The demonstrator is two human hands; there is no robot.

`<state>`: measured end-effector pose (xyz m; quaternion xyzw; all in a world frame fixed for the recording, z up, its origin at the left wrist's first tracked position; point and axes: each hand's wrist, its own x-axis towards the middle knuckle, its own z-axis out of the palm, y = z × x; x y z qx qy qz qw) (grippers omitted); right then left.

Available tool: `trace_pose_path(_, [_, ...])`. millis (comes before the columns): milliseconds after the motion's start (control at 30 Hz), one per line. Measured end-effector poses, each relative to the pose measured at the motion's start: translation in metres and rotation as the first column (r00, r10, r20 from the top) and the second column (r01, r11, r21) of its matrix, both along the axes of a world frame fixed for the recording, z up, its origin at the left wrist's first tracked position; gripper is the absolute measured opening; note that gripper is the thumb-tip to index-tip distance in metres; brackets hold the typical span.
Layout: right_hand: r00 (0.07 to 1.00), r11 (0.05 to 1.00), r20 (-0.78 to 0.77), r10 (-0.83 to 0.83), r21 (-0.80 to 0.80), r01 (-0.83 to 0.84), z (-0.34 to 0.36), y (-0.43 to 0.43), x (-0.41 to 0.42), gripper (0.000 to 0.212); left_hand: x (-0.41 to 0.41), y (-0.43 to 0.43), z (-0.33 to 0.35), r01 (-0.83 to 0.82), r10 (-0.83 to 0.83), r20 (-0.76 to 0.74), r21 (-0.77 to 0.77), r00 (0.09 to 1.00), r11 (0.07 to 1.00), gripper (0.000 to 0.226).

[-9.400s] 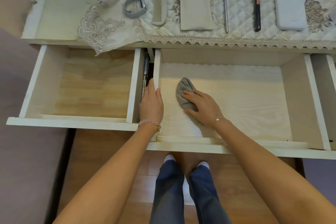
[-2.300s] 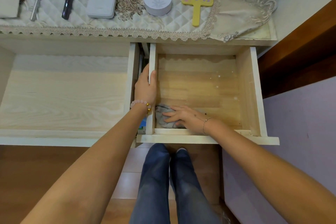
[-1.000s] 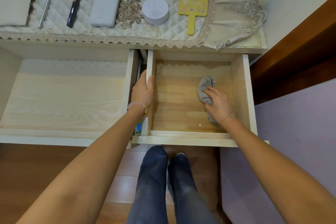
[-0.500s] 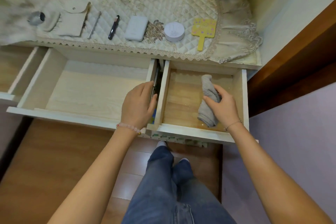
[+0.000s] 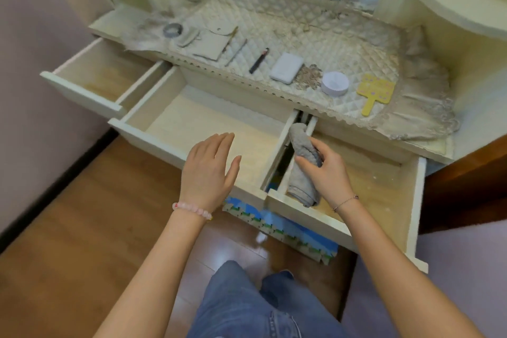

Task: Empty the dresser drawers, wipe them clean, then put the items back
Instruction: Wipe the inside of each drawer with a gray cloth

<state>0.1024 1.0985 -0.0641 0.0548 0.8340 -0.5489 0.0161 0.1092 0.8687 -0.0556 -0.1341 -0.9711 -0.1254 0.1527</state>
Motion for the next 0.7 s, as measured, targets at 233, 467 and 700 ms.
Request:
trace_pose_path(233, [0.960, 0.965, -0.094, 0.262, 0.039, -0.260, 0.029, -0.118, -0.003, 0.039, 0.058, -0.110, 0.026, -0.283, 0.284, -0.066, 0.028, 0.956, 0.959, 0.045])
trace_pose_path(467, [0.840, 0.852, -0.167, 0.516, -0.003, -0.523, 0.053, -0.271, 0.043, 0.029, 0.162, -0.235, 0.047, -0.561, 0.555, -0.124, -0.018, 0.823, 0.828, 0.047])
trace_pose_path(700, [0.628, 0.641, -0.204, 0.751, 0.001, -0.767, 0.071, -0.423, 0.112, 0.030, 0.289, -0.335, 0.066, -0.796, 0.783, -0.150, -0.058, 0.604, 0.603, 0.049])
